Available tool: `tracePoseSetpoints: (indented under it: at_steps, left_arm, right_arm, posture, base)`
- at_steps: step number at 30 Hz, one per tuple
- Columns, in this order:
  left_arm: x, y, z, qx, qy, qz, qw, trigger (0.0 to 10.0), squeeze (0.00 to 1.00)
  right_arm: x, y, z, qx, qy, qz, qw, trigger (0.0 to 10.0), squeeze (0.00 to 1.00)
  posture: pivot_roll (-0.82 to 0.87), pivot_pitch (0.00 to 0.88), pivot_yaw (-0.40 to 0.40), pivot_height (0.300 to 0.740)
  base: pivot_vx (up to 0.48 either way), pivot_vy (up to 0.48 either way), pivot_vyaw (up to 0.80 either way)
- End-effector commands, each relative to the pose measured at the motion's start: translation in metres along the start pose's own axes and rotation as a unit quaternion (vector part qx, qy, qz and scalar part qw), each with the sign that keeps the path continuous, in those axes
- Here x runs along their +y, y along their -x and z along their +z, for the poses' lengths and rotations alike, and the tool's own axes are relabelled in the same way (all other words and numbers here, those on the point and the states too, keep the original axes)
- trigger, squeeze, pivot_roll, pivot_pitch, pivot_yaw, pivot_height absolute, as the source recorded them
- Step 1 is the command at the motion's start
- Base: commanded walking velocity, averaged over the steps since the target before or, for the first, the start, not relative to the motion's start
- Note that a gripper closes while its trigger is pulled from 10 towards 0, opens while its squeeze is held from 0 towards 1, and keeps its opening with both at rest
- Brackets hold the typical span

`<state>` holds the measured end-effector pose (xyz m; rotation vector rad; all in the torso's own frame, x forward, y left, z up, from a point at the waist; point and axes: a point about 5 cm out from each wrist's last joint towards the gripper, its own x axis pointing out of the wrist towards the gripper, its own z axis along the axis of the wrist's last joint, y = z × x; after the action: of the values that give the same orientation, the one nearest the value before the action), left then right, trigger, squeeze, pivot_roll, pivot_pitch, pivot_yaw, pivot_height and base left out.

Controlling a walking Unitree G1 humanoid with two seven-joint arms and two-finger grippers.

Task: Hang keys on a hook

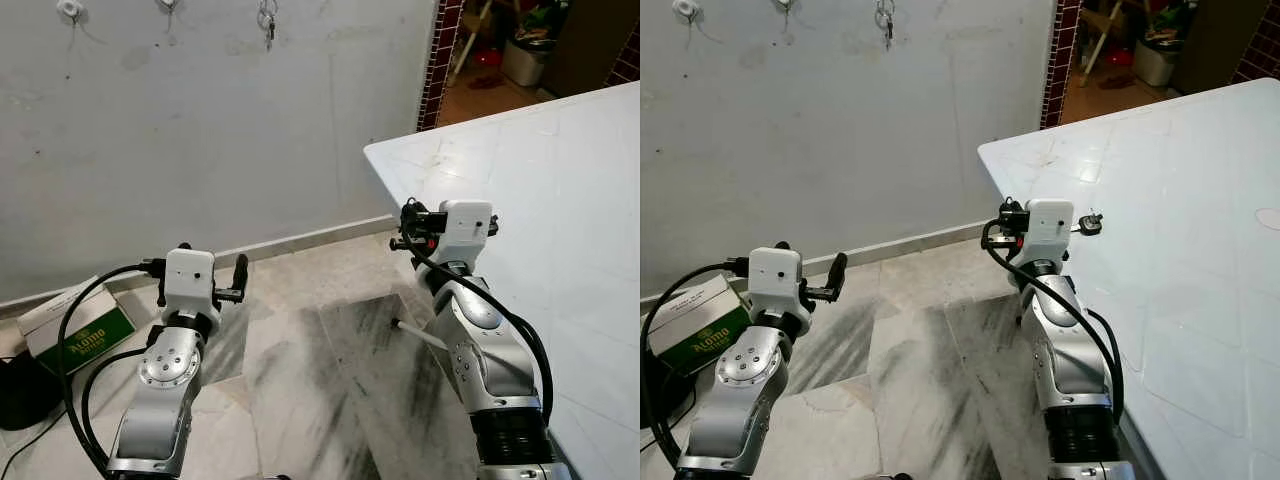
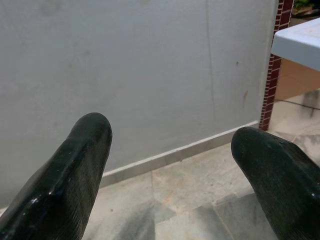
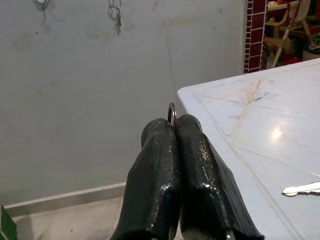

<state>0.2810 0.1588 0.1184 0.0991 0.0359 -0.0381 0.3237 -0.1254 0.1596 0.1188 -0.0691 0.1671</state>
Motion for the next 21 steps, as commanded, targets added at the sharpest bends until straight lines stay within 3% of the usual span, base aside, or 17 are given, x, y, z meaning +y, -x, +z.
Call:
tracePoseSetpoints:
  at_steps: [1, 16, 21]
  left_arm:
    - [0.0076, 0.0004, -0.0036, 0.012, -0.001, 0.012, 1.0, 10.0, 0.0]
    - [0.0055, -0.0038, -0.0022, 0.015, 0.014, 0.004, 1.0, 10.0, 0.0]
    - [0.0025, -0.0044, 0.0007, 0.006, 0.018, -0.011, 1.0, 10.0, 0.0]
  right_arm:
    - [0.0048, 0.0006, 0.0026, -0.003, -0.005, 0.003, 1.0, 10.0, 0.0]
    - [-0.0002, -0.0021, 0.0078, -0.006, -0.001, -0.006, 1.0, 10.0, 0.0]
    - [-0.001, -0.0021, 0.0079, -0.006, 0.0, -0.008, 1.0, 10.0, 0.0]
  posture:
    - [0.02, 0.051, 0.075, 0.74]
    - [0.02, 0.049, 0.079, 0.74]
    - [0.02, 0.048, 0.079, 0.74]
  base:
    - [0.0, 0.48, 0.0]
    - [0.0, 0.48, 0.0]
    - [0.0, 0.0, 0.0]
